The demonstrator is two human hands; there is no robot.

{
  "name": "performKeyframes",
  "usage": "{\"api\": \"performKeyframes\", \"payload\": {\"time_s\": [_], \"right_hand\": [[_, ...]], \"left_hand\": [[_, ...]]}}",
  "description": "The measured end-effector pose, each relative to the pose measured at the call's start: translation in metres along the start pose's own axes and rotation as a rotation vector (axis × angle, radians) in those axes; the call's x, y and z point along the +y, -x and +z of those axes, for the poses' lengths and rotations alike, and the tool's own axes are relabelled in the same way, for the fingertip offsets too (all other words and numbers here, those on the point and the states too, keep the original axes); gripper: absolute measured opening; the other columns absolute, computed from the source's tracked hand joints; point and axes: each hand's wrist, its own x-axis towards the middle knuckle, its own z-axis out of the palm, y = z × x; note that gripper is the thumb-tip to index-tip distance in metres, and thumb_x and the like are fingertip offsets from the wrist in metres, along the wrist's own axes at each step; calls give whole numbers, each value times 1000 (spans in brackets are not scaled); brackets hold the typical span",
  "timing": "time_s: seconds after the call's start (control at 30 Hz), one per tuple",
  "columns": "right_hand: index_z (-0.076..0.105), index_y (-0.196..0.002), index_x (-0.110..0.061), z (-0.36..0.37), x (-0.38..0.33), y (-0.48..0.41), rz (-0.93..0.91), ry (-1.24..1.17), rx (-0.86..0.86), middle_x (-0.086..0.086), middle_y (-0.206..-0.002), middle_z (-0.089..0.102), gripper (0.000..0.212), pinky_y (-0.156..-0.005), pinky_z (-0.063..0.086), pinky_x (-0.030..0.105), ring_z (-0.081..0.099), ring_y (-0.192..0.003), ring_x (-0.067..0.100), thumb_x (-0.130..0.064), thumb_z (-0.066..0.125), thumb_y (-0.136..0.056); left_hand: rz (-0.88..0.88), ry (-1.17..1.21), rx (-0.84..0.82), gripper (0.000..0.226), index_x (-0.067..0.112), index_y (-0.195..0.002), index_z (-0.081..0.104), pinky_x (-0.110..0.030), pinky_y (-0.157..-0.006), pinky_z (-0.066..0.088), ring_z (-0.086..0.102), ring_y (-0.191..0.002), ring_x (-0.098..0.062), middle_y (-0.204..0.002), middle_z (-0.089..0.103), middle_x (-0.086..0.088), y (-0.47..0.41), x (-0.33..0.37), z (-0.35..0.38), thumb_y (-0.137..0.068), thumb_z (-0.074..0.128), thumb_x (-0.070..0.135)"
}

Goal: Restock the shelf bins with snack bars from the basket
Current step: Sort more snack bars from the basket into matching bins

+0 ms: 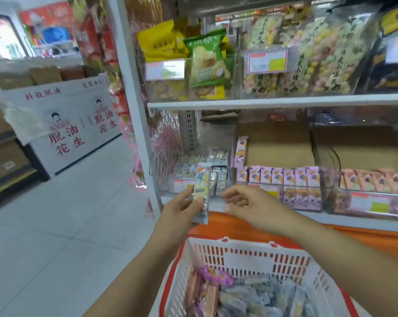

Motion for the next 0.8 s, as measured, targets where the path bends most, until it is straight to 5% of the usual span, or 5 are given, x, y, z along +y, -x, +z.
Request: {"api": "performKeyframes", "payload": {"time_s": [0.23,0.37,0.5,0.67,0.8], "right_hand": [[49,-135,-17,-39,25,-79,-97,494,156,4,-145,40,39,-103,29,26,38,-131,21,-25,50,-97],[39,-143,-19,-47,42,-126,-109,596,178,3,-155,23,47,-111,16,24,20,-142,18,-36,43,-99],[45,-137,-22,-38,68,-152,-209,532,253,-2,-153,29,43,-108,20,21,25,-140,14,-38,44,-98],[56,-120,-21,-34,83,-162,-294,368,345,-5,-138,43,31,-90,34,22,43,-124,12,-36,53,-93],[56,-116,-25,-35,87,-164,-314,296,343,-11,-136,41,32,-90,34,21,40,-123,5,-44,53,-91]], "left_hand": [[86,-157,107,42,21,-137,48,-34,-91,48,57,-97,-8,-114,60,4,-68,25,-1,-95,55,28],[108,-184,155,37,20,-134,51,-40,-91,51,59,-102,-16,-118,60,0,-125,38,2,-97,52,26],[38,-225,164,42,13,-138,47,-36,-83,54,60,-106,-25,-128,56,-7,-179,32,5,-99,50,25],[-67,-448,172,37,9,-133,52,-46,-88,54,63,-93,-31,-114,61,-13,-241,15,9,-99,48,21],[-126,-495,232,32,5,-127,55,-38,-86,53,60,-94,-31,-111,57,-14,-280,13,15,-98,48,17]]}}
